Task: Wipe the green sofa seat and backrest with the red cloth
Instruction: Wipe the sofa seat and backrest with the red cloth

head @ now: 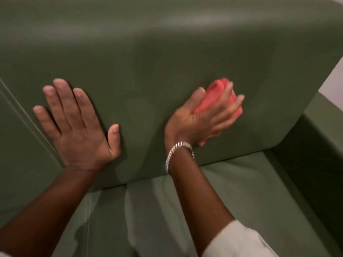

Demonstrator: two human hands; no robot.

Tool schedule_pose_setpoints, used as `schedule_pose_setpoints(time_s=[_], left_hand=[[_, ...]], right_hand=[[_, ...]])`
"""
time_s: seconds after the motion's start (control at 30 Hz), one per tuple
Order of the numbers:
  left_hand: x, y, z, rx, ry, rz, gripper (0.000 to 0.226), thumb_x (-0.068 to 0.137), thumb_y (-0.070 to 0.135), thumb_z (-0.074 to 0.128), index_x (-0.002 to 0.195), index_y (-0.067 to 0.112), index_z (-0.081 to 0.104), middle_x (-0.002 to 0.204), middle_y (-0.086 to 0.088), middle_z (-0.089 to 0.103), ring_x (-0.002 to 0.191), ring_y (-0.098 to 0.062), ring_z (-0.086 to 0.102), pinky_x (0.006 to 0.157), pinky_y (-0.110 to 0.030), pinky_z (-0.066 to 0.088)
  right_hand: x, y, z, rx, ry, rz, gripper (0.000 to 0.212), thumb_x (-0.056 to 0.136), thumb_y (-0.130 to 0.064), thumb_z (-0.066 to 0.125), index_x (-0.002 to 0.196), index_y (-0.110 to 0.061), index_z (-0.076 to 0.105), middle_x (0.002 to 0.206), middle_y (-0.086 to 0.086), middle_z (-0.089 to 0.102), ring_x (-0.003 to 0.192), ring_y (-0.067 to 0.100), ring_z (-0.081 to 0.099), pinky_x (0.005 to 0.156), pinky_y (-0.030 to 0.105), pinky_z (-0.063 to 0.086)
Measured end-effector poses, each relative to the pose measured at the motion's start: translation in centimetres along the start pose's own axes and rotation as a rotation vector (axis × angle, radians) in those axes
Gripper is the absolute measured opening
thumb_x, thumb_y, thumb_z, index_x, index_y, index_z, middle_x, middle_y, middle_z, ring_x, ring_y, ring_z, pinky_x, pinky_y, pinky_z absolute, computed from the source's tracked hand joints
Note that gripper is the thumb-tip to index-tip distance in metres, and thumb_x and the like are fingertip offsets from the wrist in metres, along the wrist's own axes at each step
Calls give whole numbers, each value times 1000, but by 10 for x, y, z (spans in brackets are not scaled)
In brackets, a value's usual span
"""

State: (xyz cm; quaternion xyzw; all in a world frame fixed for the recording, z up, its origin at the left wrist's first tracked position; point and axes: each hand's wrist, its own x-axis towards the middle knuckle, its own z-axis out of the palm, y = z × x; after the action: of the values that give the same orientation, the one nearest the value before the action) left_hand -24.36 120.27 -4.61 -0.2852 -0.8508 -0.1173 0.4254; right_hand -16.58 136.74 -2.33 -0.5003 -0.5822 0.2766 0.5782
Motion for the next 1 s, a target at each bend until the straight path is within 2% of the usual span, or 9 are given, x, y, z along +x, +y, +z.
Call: schedule_pose_setpoints(time_s=[0.03,0.13,0.17,0.3,0.5,0.63,0.77,0.9,1.0], left_hand=[[0,-1,-1,-9,-9,1,84,93,49,32,154,-2,3,155,-38,19,145,-50,11,122,-55,-4],[3,-8,-18,-67,-81,58,86,93,47,36,154,0,-2,160,-34,13,148,-43,2,121,-51,-13],[2,-9,-23,-86,-112,78,86,93,47,38,154,2,-3,162,-29,8,150,-40,0,122,-49,-13],[2,-35,-47,-129,-104,113,84,94,51,33,156,2,3,164,-17,-1,155,-32,-3,125,-51,-3],[36,-148,-88,-10,-108,-63,82,96,54,23,155,-1,8,165,-23,4,154,-35,1,125,-52,-3],[36,-237,-96,15,-180,-137,84,95,55,22,155,2,-2,166,-20,-5,154,-30,-10,126,-50,-3],[18,-307,-82,115,-170,-1,83,96,57,22,154,7,-11,165,-23,-1,153,-24,-15,125,-49,-3],[-16,-350,-59,155,-90,6,84,95,56,23,155,6,-9,161,-31,10,153,-25,-17,124,-51,-6],[-31,-360,-48,138,0,-31,85,93,56,22,155,4,-5,158,-32,12,153,-26,-15,123,-52,-5]], right_hand=[[-3,-7,1,-26,-17,-126,57,96,-59,34,147,-34,32,162,6,26,151,35,18,118,49,24],[-26,26,-29,-227,-340,-835,54,92,-49,53,141,-31,38,157,15,31,144,50,26,114,63,31],[-29,40,-42,-265,-427,-915,54,90,-44,58,139,-30,39,154,15,30,142,52,27,111,67,33],[-41,-2,-26,-150,-408,-613,53,97,-45,45,147,-32,34,163,13,20,151,44,10,119,62,22],[-64,-87,5,-213,-454,-1007,55,96,-46,41,149,-39,27,165,10,18,150,46,8,121,63,14],[-98,-115,14,-196,-481,-1011,59,95,-40,48,149,-40,26,166,7,13,151,44,5,121,64,13],[-156,-142,23,-132,-479,-925,56,96,-43,48,148,-41,26,166,8,15,151,45,6,121,64,13],[-231,-159,44,-85,-535,-1132,56,95,-49,47,148,-42,28,165,4,18,151,43,7,121,60,7],[-256,-124,32,-175,-576,-1387,62,90,-44,59,147,-41,34,164,-1,18,151,38,11,120,58,15]])
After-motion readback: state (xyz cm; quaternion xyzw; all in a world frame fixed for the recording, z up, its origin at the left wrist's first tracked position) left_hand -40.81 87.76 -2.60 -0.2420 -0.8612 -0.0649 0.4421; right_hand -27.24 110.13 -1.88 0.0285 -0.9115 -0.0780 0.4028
